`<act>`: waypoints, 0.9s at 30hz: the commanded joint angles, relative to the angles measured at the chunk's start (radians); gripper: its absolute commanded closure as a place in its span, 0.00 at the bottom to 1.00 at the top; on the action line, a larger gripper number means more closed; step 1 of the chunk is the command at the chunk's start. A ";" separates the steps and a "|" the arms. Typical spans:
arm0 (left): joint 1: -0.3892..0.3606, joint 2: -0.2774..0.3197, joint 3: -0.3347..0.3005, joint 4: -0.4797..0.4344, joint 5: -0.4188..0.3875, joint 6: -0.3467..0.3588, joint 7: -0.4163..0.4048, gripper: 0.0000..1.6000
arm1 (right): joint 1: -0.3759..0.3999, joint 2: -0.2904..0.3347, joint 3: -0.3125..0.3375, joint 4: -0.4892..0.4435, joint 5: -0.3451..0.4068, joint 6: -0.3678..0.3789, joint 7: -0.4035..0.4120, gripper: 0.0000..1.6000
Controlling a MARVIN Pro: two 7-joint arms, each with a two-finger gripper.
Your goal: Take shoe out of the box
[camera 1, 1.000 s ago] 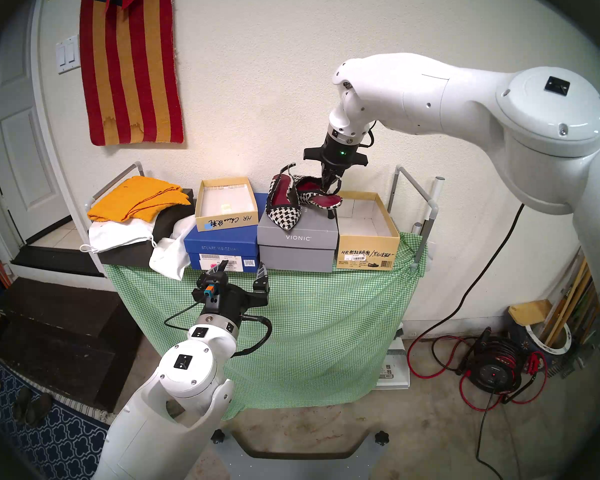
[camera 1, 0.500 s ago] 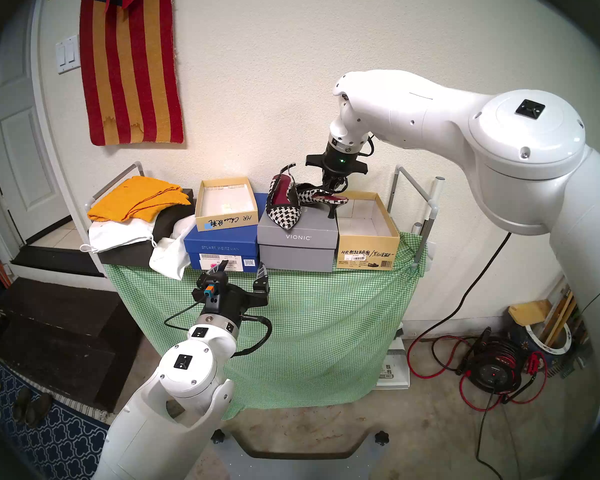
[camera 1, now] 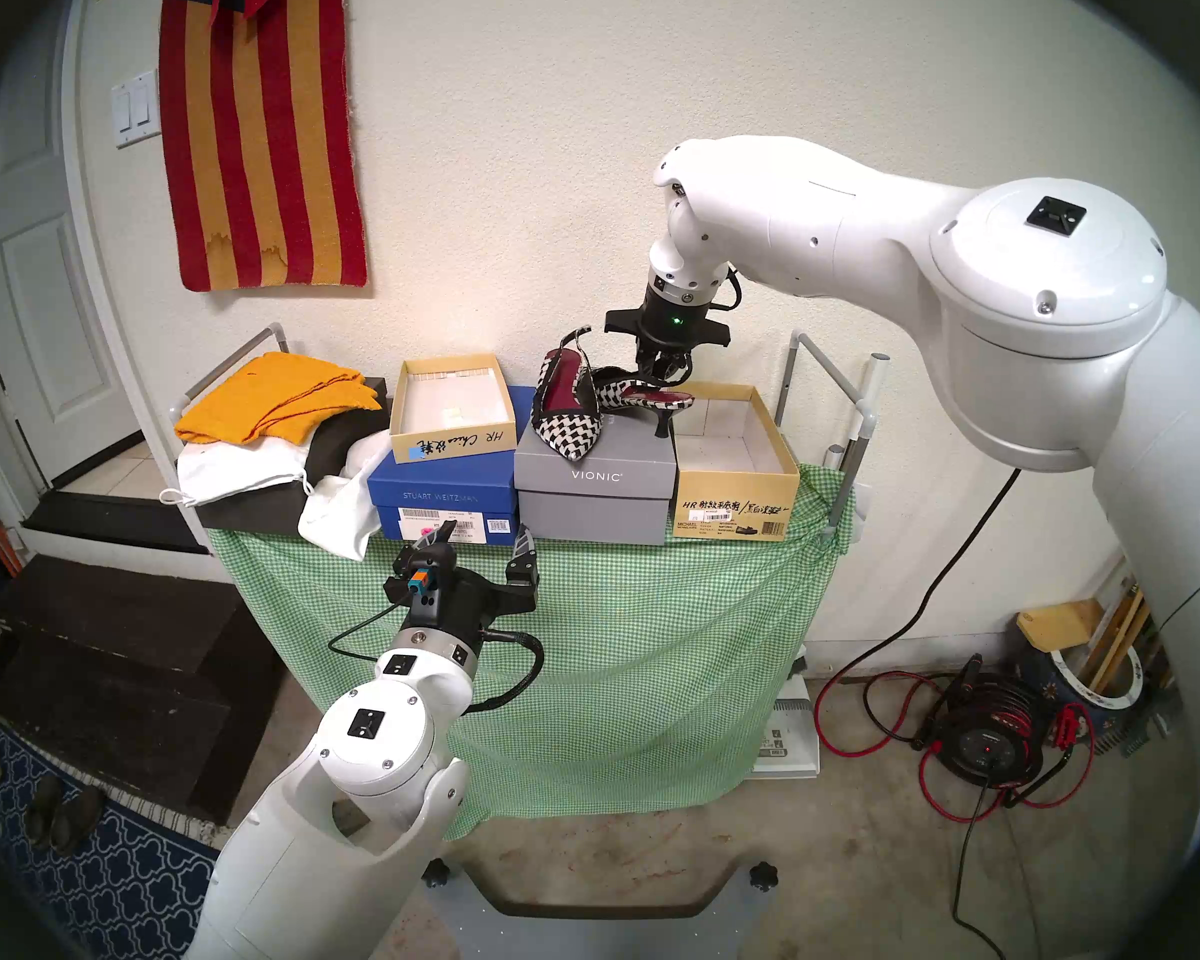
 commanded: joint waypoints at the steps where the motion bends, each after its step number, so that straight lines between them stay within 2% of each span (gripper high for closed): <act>1: 0.000 0.002 -0.001 -0.001 0.000 0.000 -0.001 0.00 | 0.011 0.013 0.010 -0.017 -0.001 -0.001 -0.014 0.39; 3: 0.000 0.002 -0.001 -0.001 0.000 0.000 -0.001 0.00 | 0.011 0.014 0.011 -0.018 -0.001 -0.001 -0.017 0.25; 4: 0.000 0.002 -0.001 -0.001 0.000 0.000 -0.001 0.00 | 0.011 0.014 0.012 -0.018 -0.001 -0.001 -0.018 0.30; 6: 0.000 0.002 -0.001 -0.001 0.000 0.000 -0.001 0.00 | 0.011 0.014 0.013 -0.018 -0.001 -0.001 -0.019 0.31; 13: 0.000 0.002 -0.001 -0.001 0.000 0.000 -0.001 0.00 | 0.020 0.021 0.019 -0.024 -0.001 -0.001 -0.025 0.24; 14: 0.000 0.002 -0.001 -0.001 0.000 0.000 -0.001 0.00 | 0.022 0.023 0.020 -0.028 -0.001 -0.001 -0.024 0.18; 16: 0.000 0.002 -0.001 -0.001 0.000 0.000 -0.001 0.00 | 0.028 0.027 0.017 -0.039 -0.001 -0.001 -0.022 0.14; 20: 0.000 0.002 -0.001 -0.001 0.000 0.000 -0.001 0.00 | 0.037 0.027 0.016 -0.048 -0.001 -0.001 -0.025 0.13; 25: 0.000 0.001 -0.001 -0.001 0.000 0.000 0.000 0.00 | 0.068 0.036 0.025 -0.066 -0.001 -0.001 -0.037 0.16; 27: 0.000 0.001 -0.001 -0.001 0.000 0.000 0.000 0.00 | 0.086 0.040 0.030 -0.078 -0.001 -0.001 -0.046 0.13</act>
